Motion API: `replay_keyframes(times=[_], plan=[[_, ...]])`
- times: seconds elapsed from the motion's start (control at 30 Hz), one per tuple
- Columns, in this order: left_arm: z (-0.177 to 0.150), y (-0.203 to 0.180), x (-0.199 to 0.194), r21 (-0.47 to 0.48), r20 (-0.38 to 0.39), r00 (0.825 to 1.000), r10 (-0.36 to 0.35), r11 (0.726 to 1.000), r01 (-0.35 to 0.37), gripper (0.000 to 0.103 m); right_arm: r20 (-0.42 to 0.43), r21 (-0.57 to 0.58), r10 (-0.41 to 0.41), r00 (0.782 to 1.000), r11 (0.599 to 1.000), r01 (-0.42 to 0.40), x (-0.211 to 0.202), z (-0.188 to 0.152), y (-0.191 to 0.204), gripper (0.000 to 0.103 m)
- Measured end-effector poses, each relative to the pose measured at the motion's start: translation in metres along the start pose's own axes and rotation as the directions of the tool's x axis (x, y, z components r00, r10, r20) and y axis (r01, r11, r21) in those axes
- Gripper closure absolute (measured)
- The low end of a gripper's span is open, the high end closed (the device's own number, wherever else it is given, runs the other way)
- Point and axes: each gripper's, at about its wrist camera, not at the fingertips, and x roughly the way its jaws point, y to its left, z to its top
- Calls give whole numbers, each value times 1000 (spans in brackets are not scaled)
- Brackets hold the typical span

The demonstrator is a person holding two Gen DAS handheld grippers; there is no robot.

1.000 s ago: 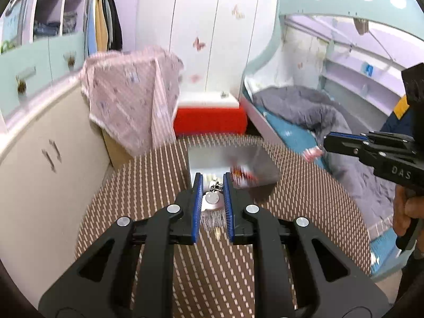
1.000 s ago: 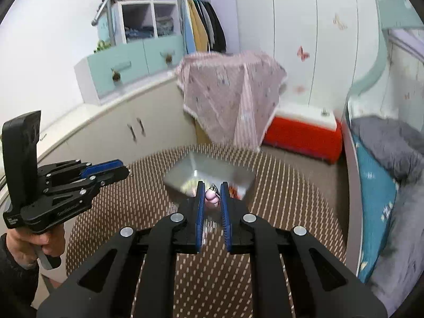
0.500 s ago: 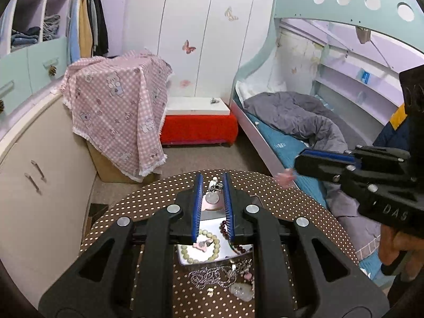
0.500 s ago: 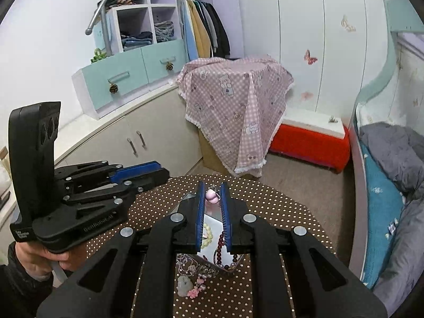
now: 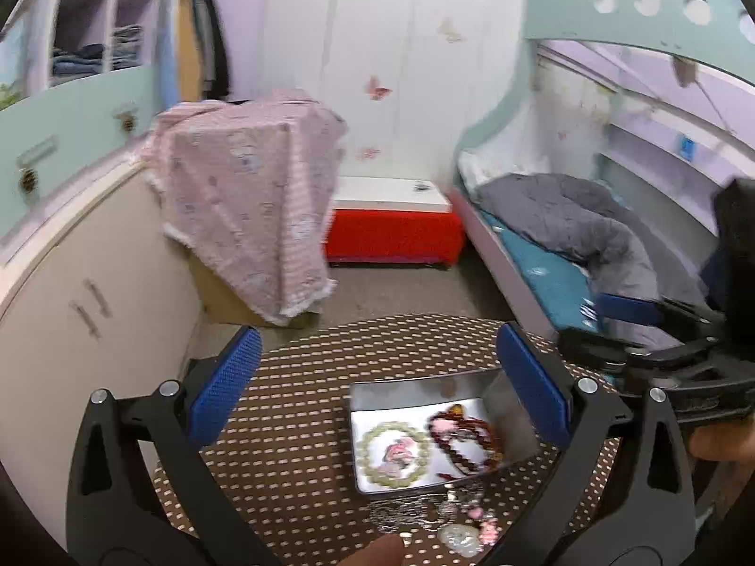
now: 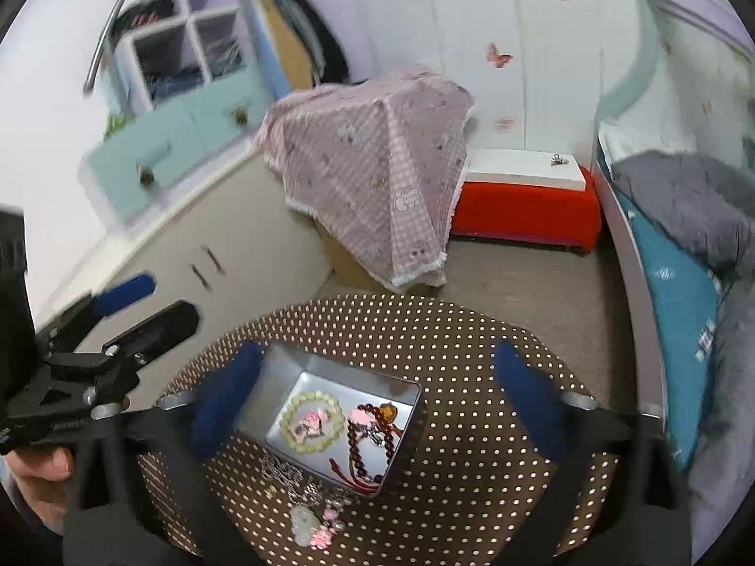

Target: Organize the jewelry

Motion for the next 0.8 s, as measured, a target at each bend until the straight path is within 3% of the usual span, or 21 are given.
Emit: replay_keyframes(times=[0.03, 0.2, 0.53, 0.8], plan=[[0, 3, -4, -3, 5, 1000, 29, 1000, -29, 6, 5, 17, -10, 1000, 1000, 10, -3, -1, -3, 8], [-5, 12, -28, -46, 45, 998, 45, 998, -43, 6, 28, 33, -34, 999, 999, 33, -15, -6, -6, 8], [-15, 13, -67, -33, 114, 989, 93, 995, -90, 6, 93, 14, -60, 994, 998, 59, -43, -16, 3, 8], [-39, 11, -73, -19, 103, 990, 92, 996, -91, 6, 103, -1, -74, 992, 997, 75, -55, -37, 8, 8]])
